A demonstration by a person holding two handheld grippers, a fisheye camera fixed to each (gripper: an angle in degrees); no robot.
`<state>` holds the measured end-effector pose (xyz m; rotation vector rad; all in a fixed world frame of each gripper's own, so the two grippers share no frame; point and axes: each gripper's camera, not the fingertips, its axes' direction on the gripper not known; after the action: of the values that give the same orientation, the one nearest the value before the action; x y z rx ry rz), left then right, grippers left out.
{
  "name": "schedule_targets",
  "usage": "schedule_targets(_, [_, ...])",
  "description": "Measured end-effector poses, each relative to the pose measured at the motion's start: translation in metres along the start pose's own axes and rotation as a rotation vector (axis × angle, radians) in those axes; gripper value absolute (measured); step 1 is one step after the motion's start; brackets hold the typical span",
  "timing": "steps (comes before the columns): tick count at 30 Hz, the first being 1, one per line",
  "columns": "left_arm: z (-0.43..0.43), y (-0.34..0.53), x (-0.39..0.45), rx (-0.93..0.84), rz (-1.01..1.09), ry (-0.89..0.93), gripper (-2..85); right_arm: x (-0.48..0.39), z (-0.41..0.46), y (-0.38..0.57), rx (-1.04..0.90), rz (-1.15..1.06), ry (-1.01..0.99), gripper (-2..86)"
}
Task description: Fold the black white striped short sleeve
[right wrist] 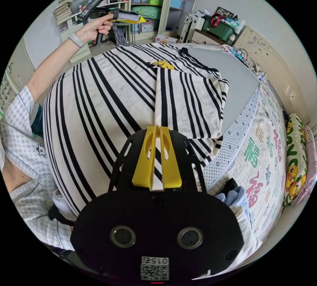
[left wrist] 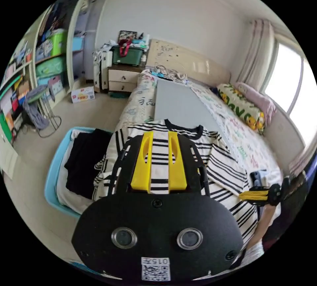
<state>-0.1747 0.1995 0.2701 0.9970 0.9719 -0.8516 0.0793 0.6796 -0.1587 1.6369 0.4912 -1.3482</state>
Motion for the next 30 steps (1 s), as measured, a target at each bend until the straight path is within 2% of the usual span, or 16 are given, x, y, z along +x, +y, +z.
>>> schedule_targets(2, [-0.009, 0.041, -0.074, -0.006, -0.196, 0.031, 11.4, -0.002, -0.001, -0.003, -0.004, -0.001, 0.007, -0.4])
schedule_targets(4, [-0.002, 0.121, -0.165, -0.010, -0.464, 0.131, 12.5, -0.001, -0.002, -0.008, -0.014, 0.013, -0.005, -0.5])
schedule_targets(8, [0.028, 0.242, -0.244, -0.013, -0.700, 0.238, 13.7, 0.008, -0.001, -0.019, -0.019, 0.063, -0.045, -0.5])
schedule_targets(10, [0.058, 0.312, -0.278, -0.063, -0.901, 0.436, 15.4, 0.015, 0.000, -0.034, -0.070, 0.121, -0.078, -0.6])
schedule_targets(15, [0.105, 0.398, -0.275, -0.174, -1.000, 0.584, 17.4, 0.004, 0.000, -0.062, -0.172, 0.171, -0.022, -0.6])
schedule_targets(21, [0.143, 0.506, -0.274, -0.205, -1.208, 0.777, 17.7, -0.012, 0.000, -0.081, -0.222, 0.230, 0.054, -0.7])
schedule_targets(24, [0.146, 0.535, -0.263, -0.216, -1.211, 0.770, 17.7, -0.016, 0.000, -0.086, -0.206, 0.252, 0.065, -0.8])
schedule_targets(30, [0.130, 0.585, -0.247, -0.170, -1.237, 0.616, 16.9, -0.010, -0.003, -0.087, -0.143, 0.344, 0.016, -0.9])
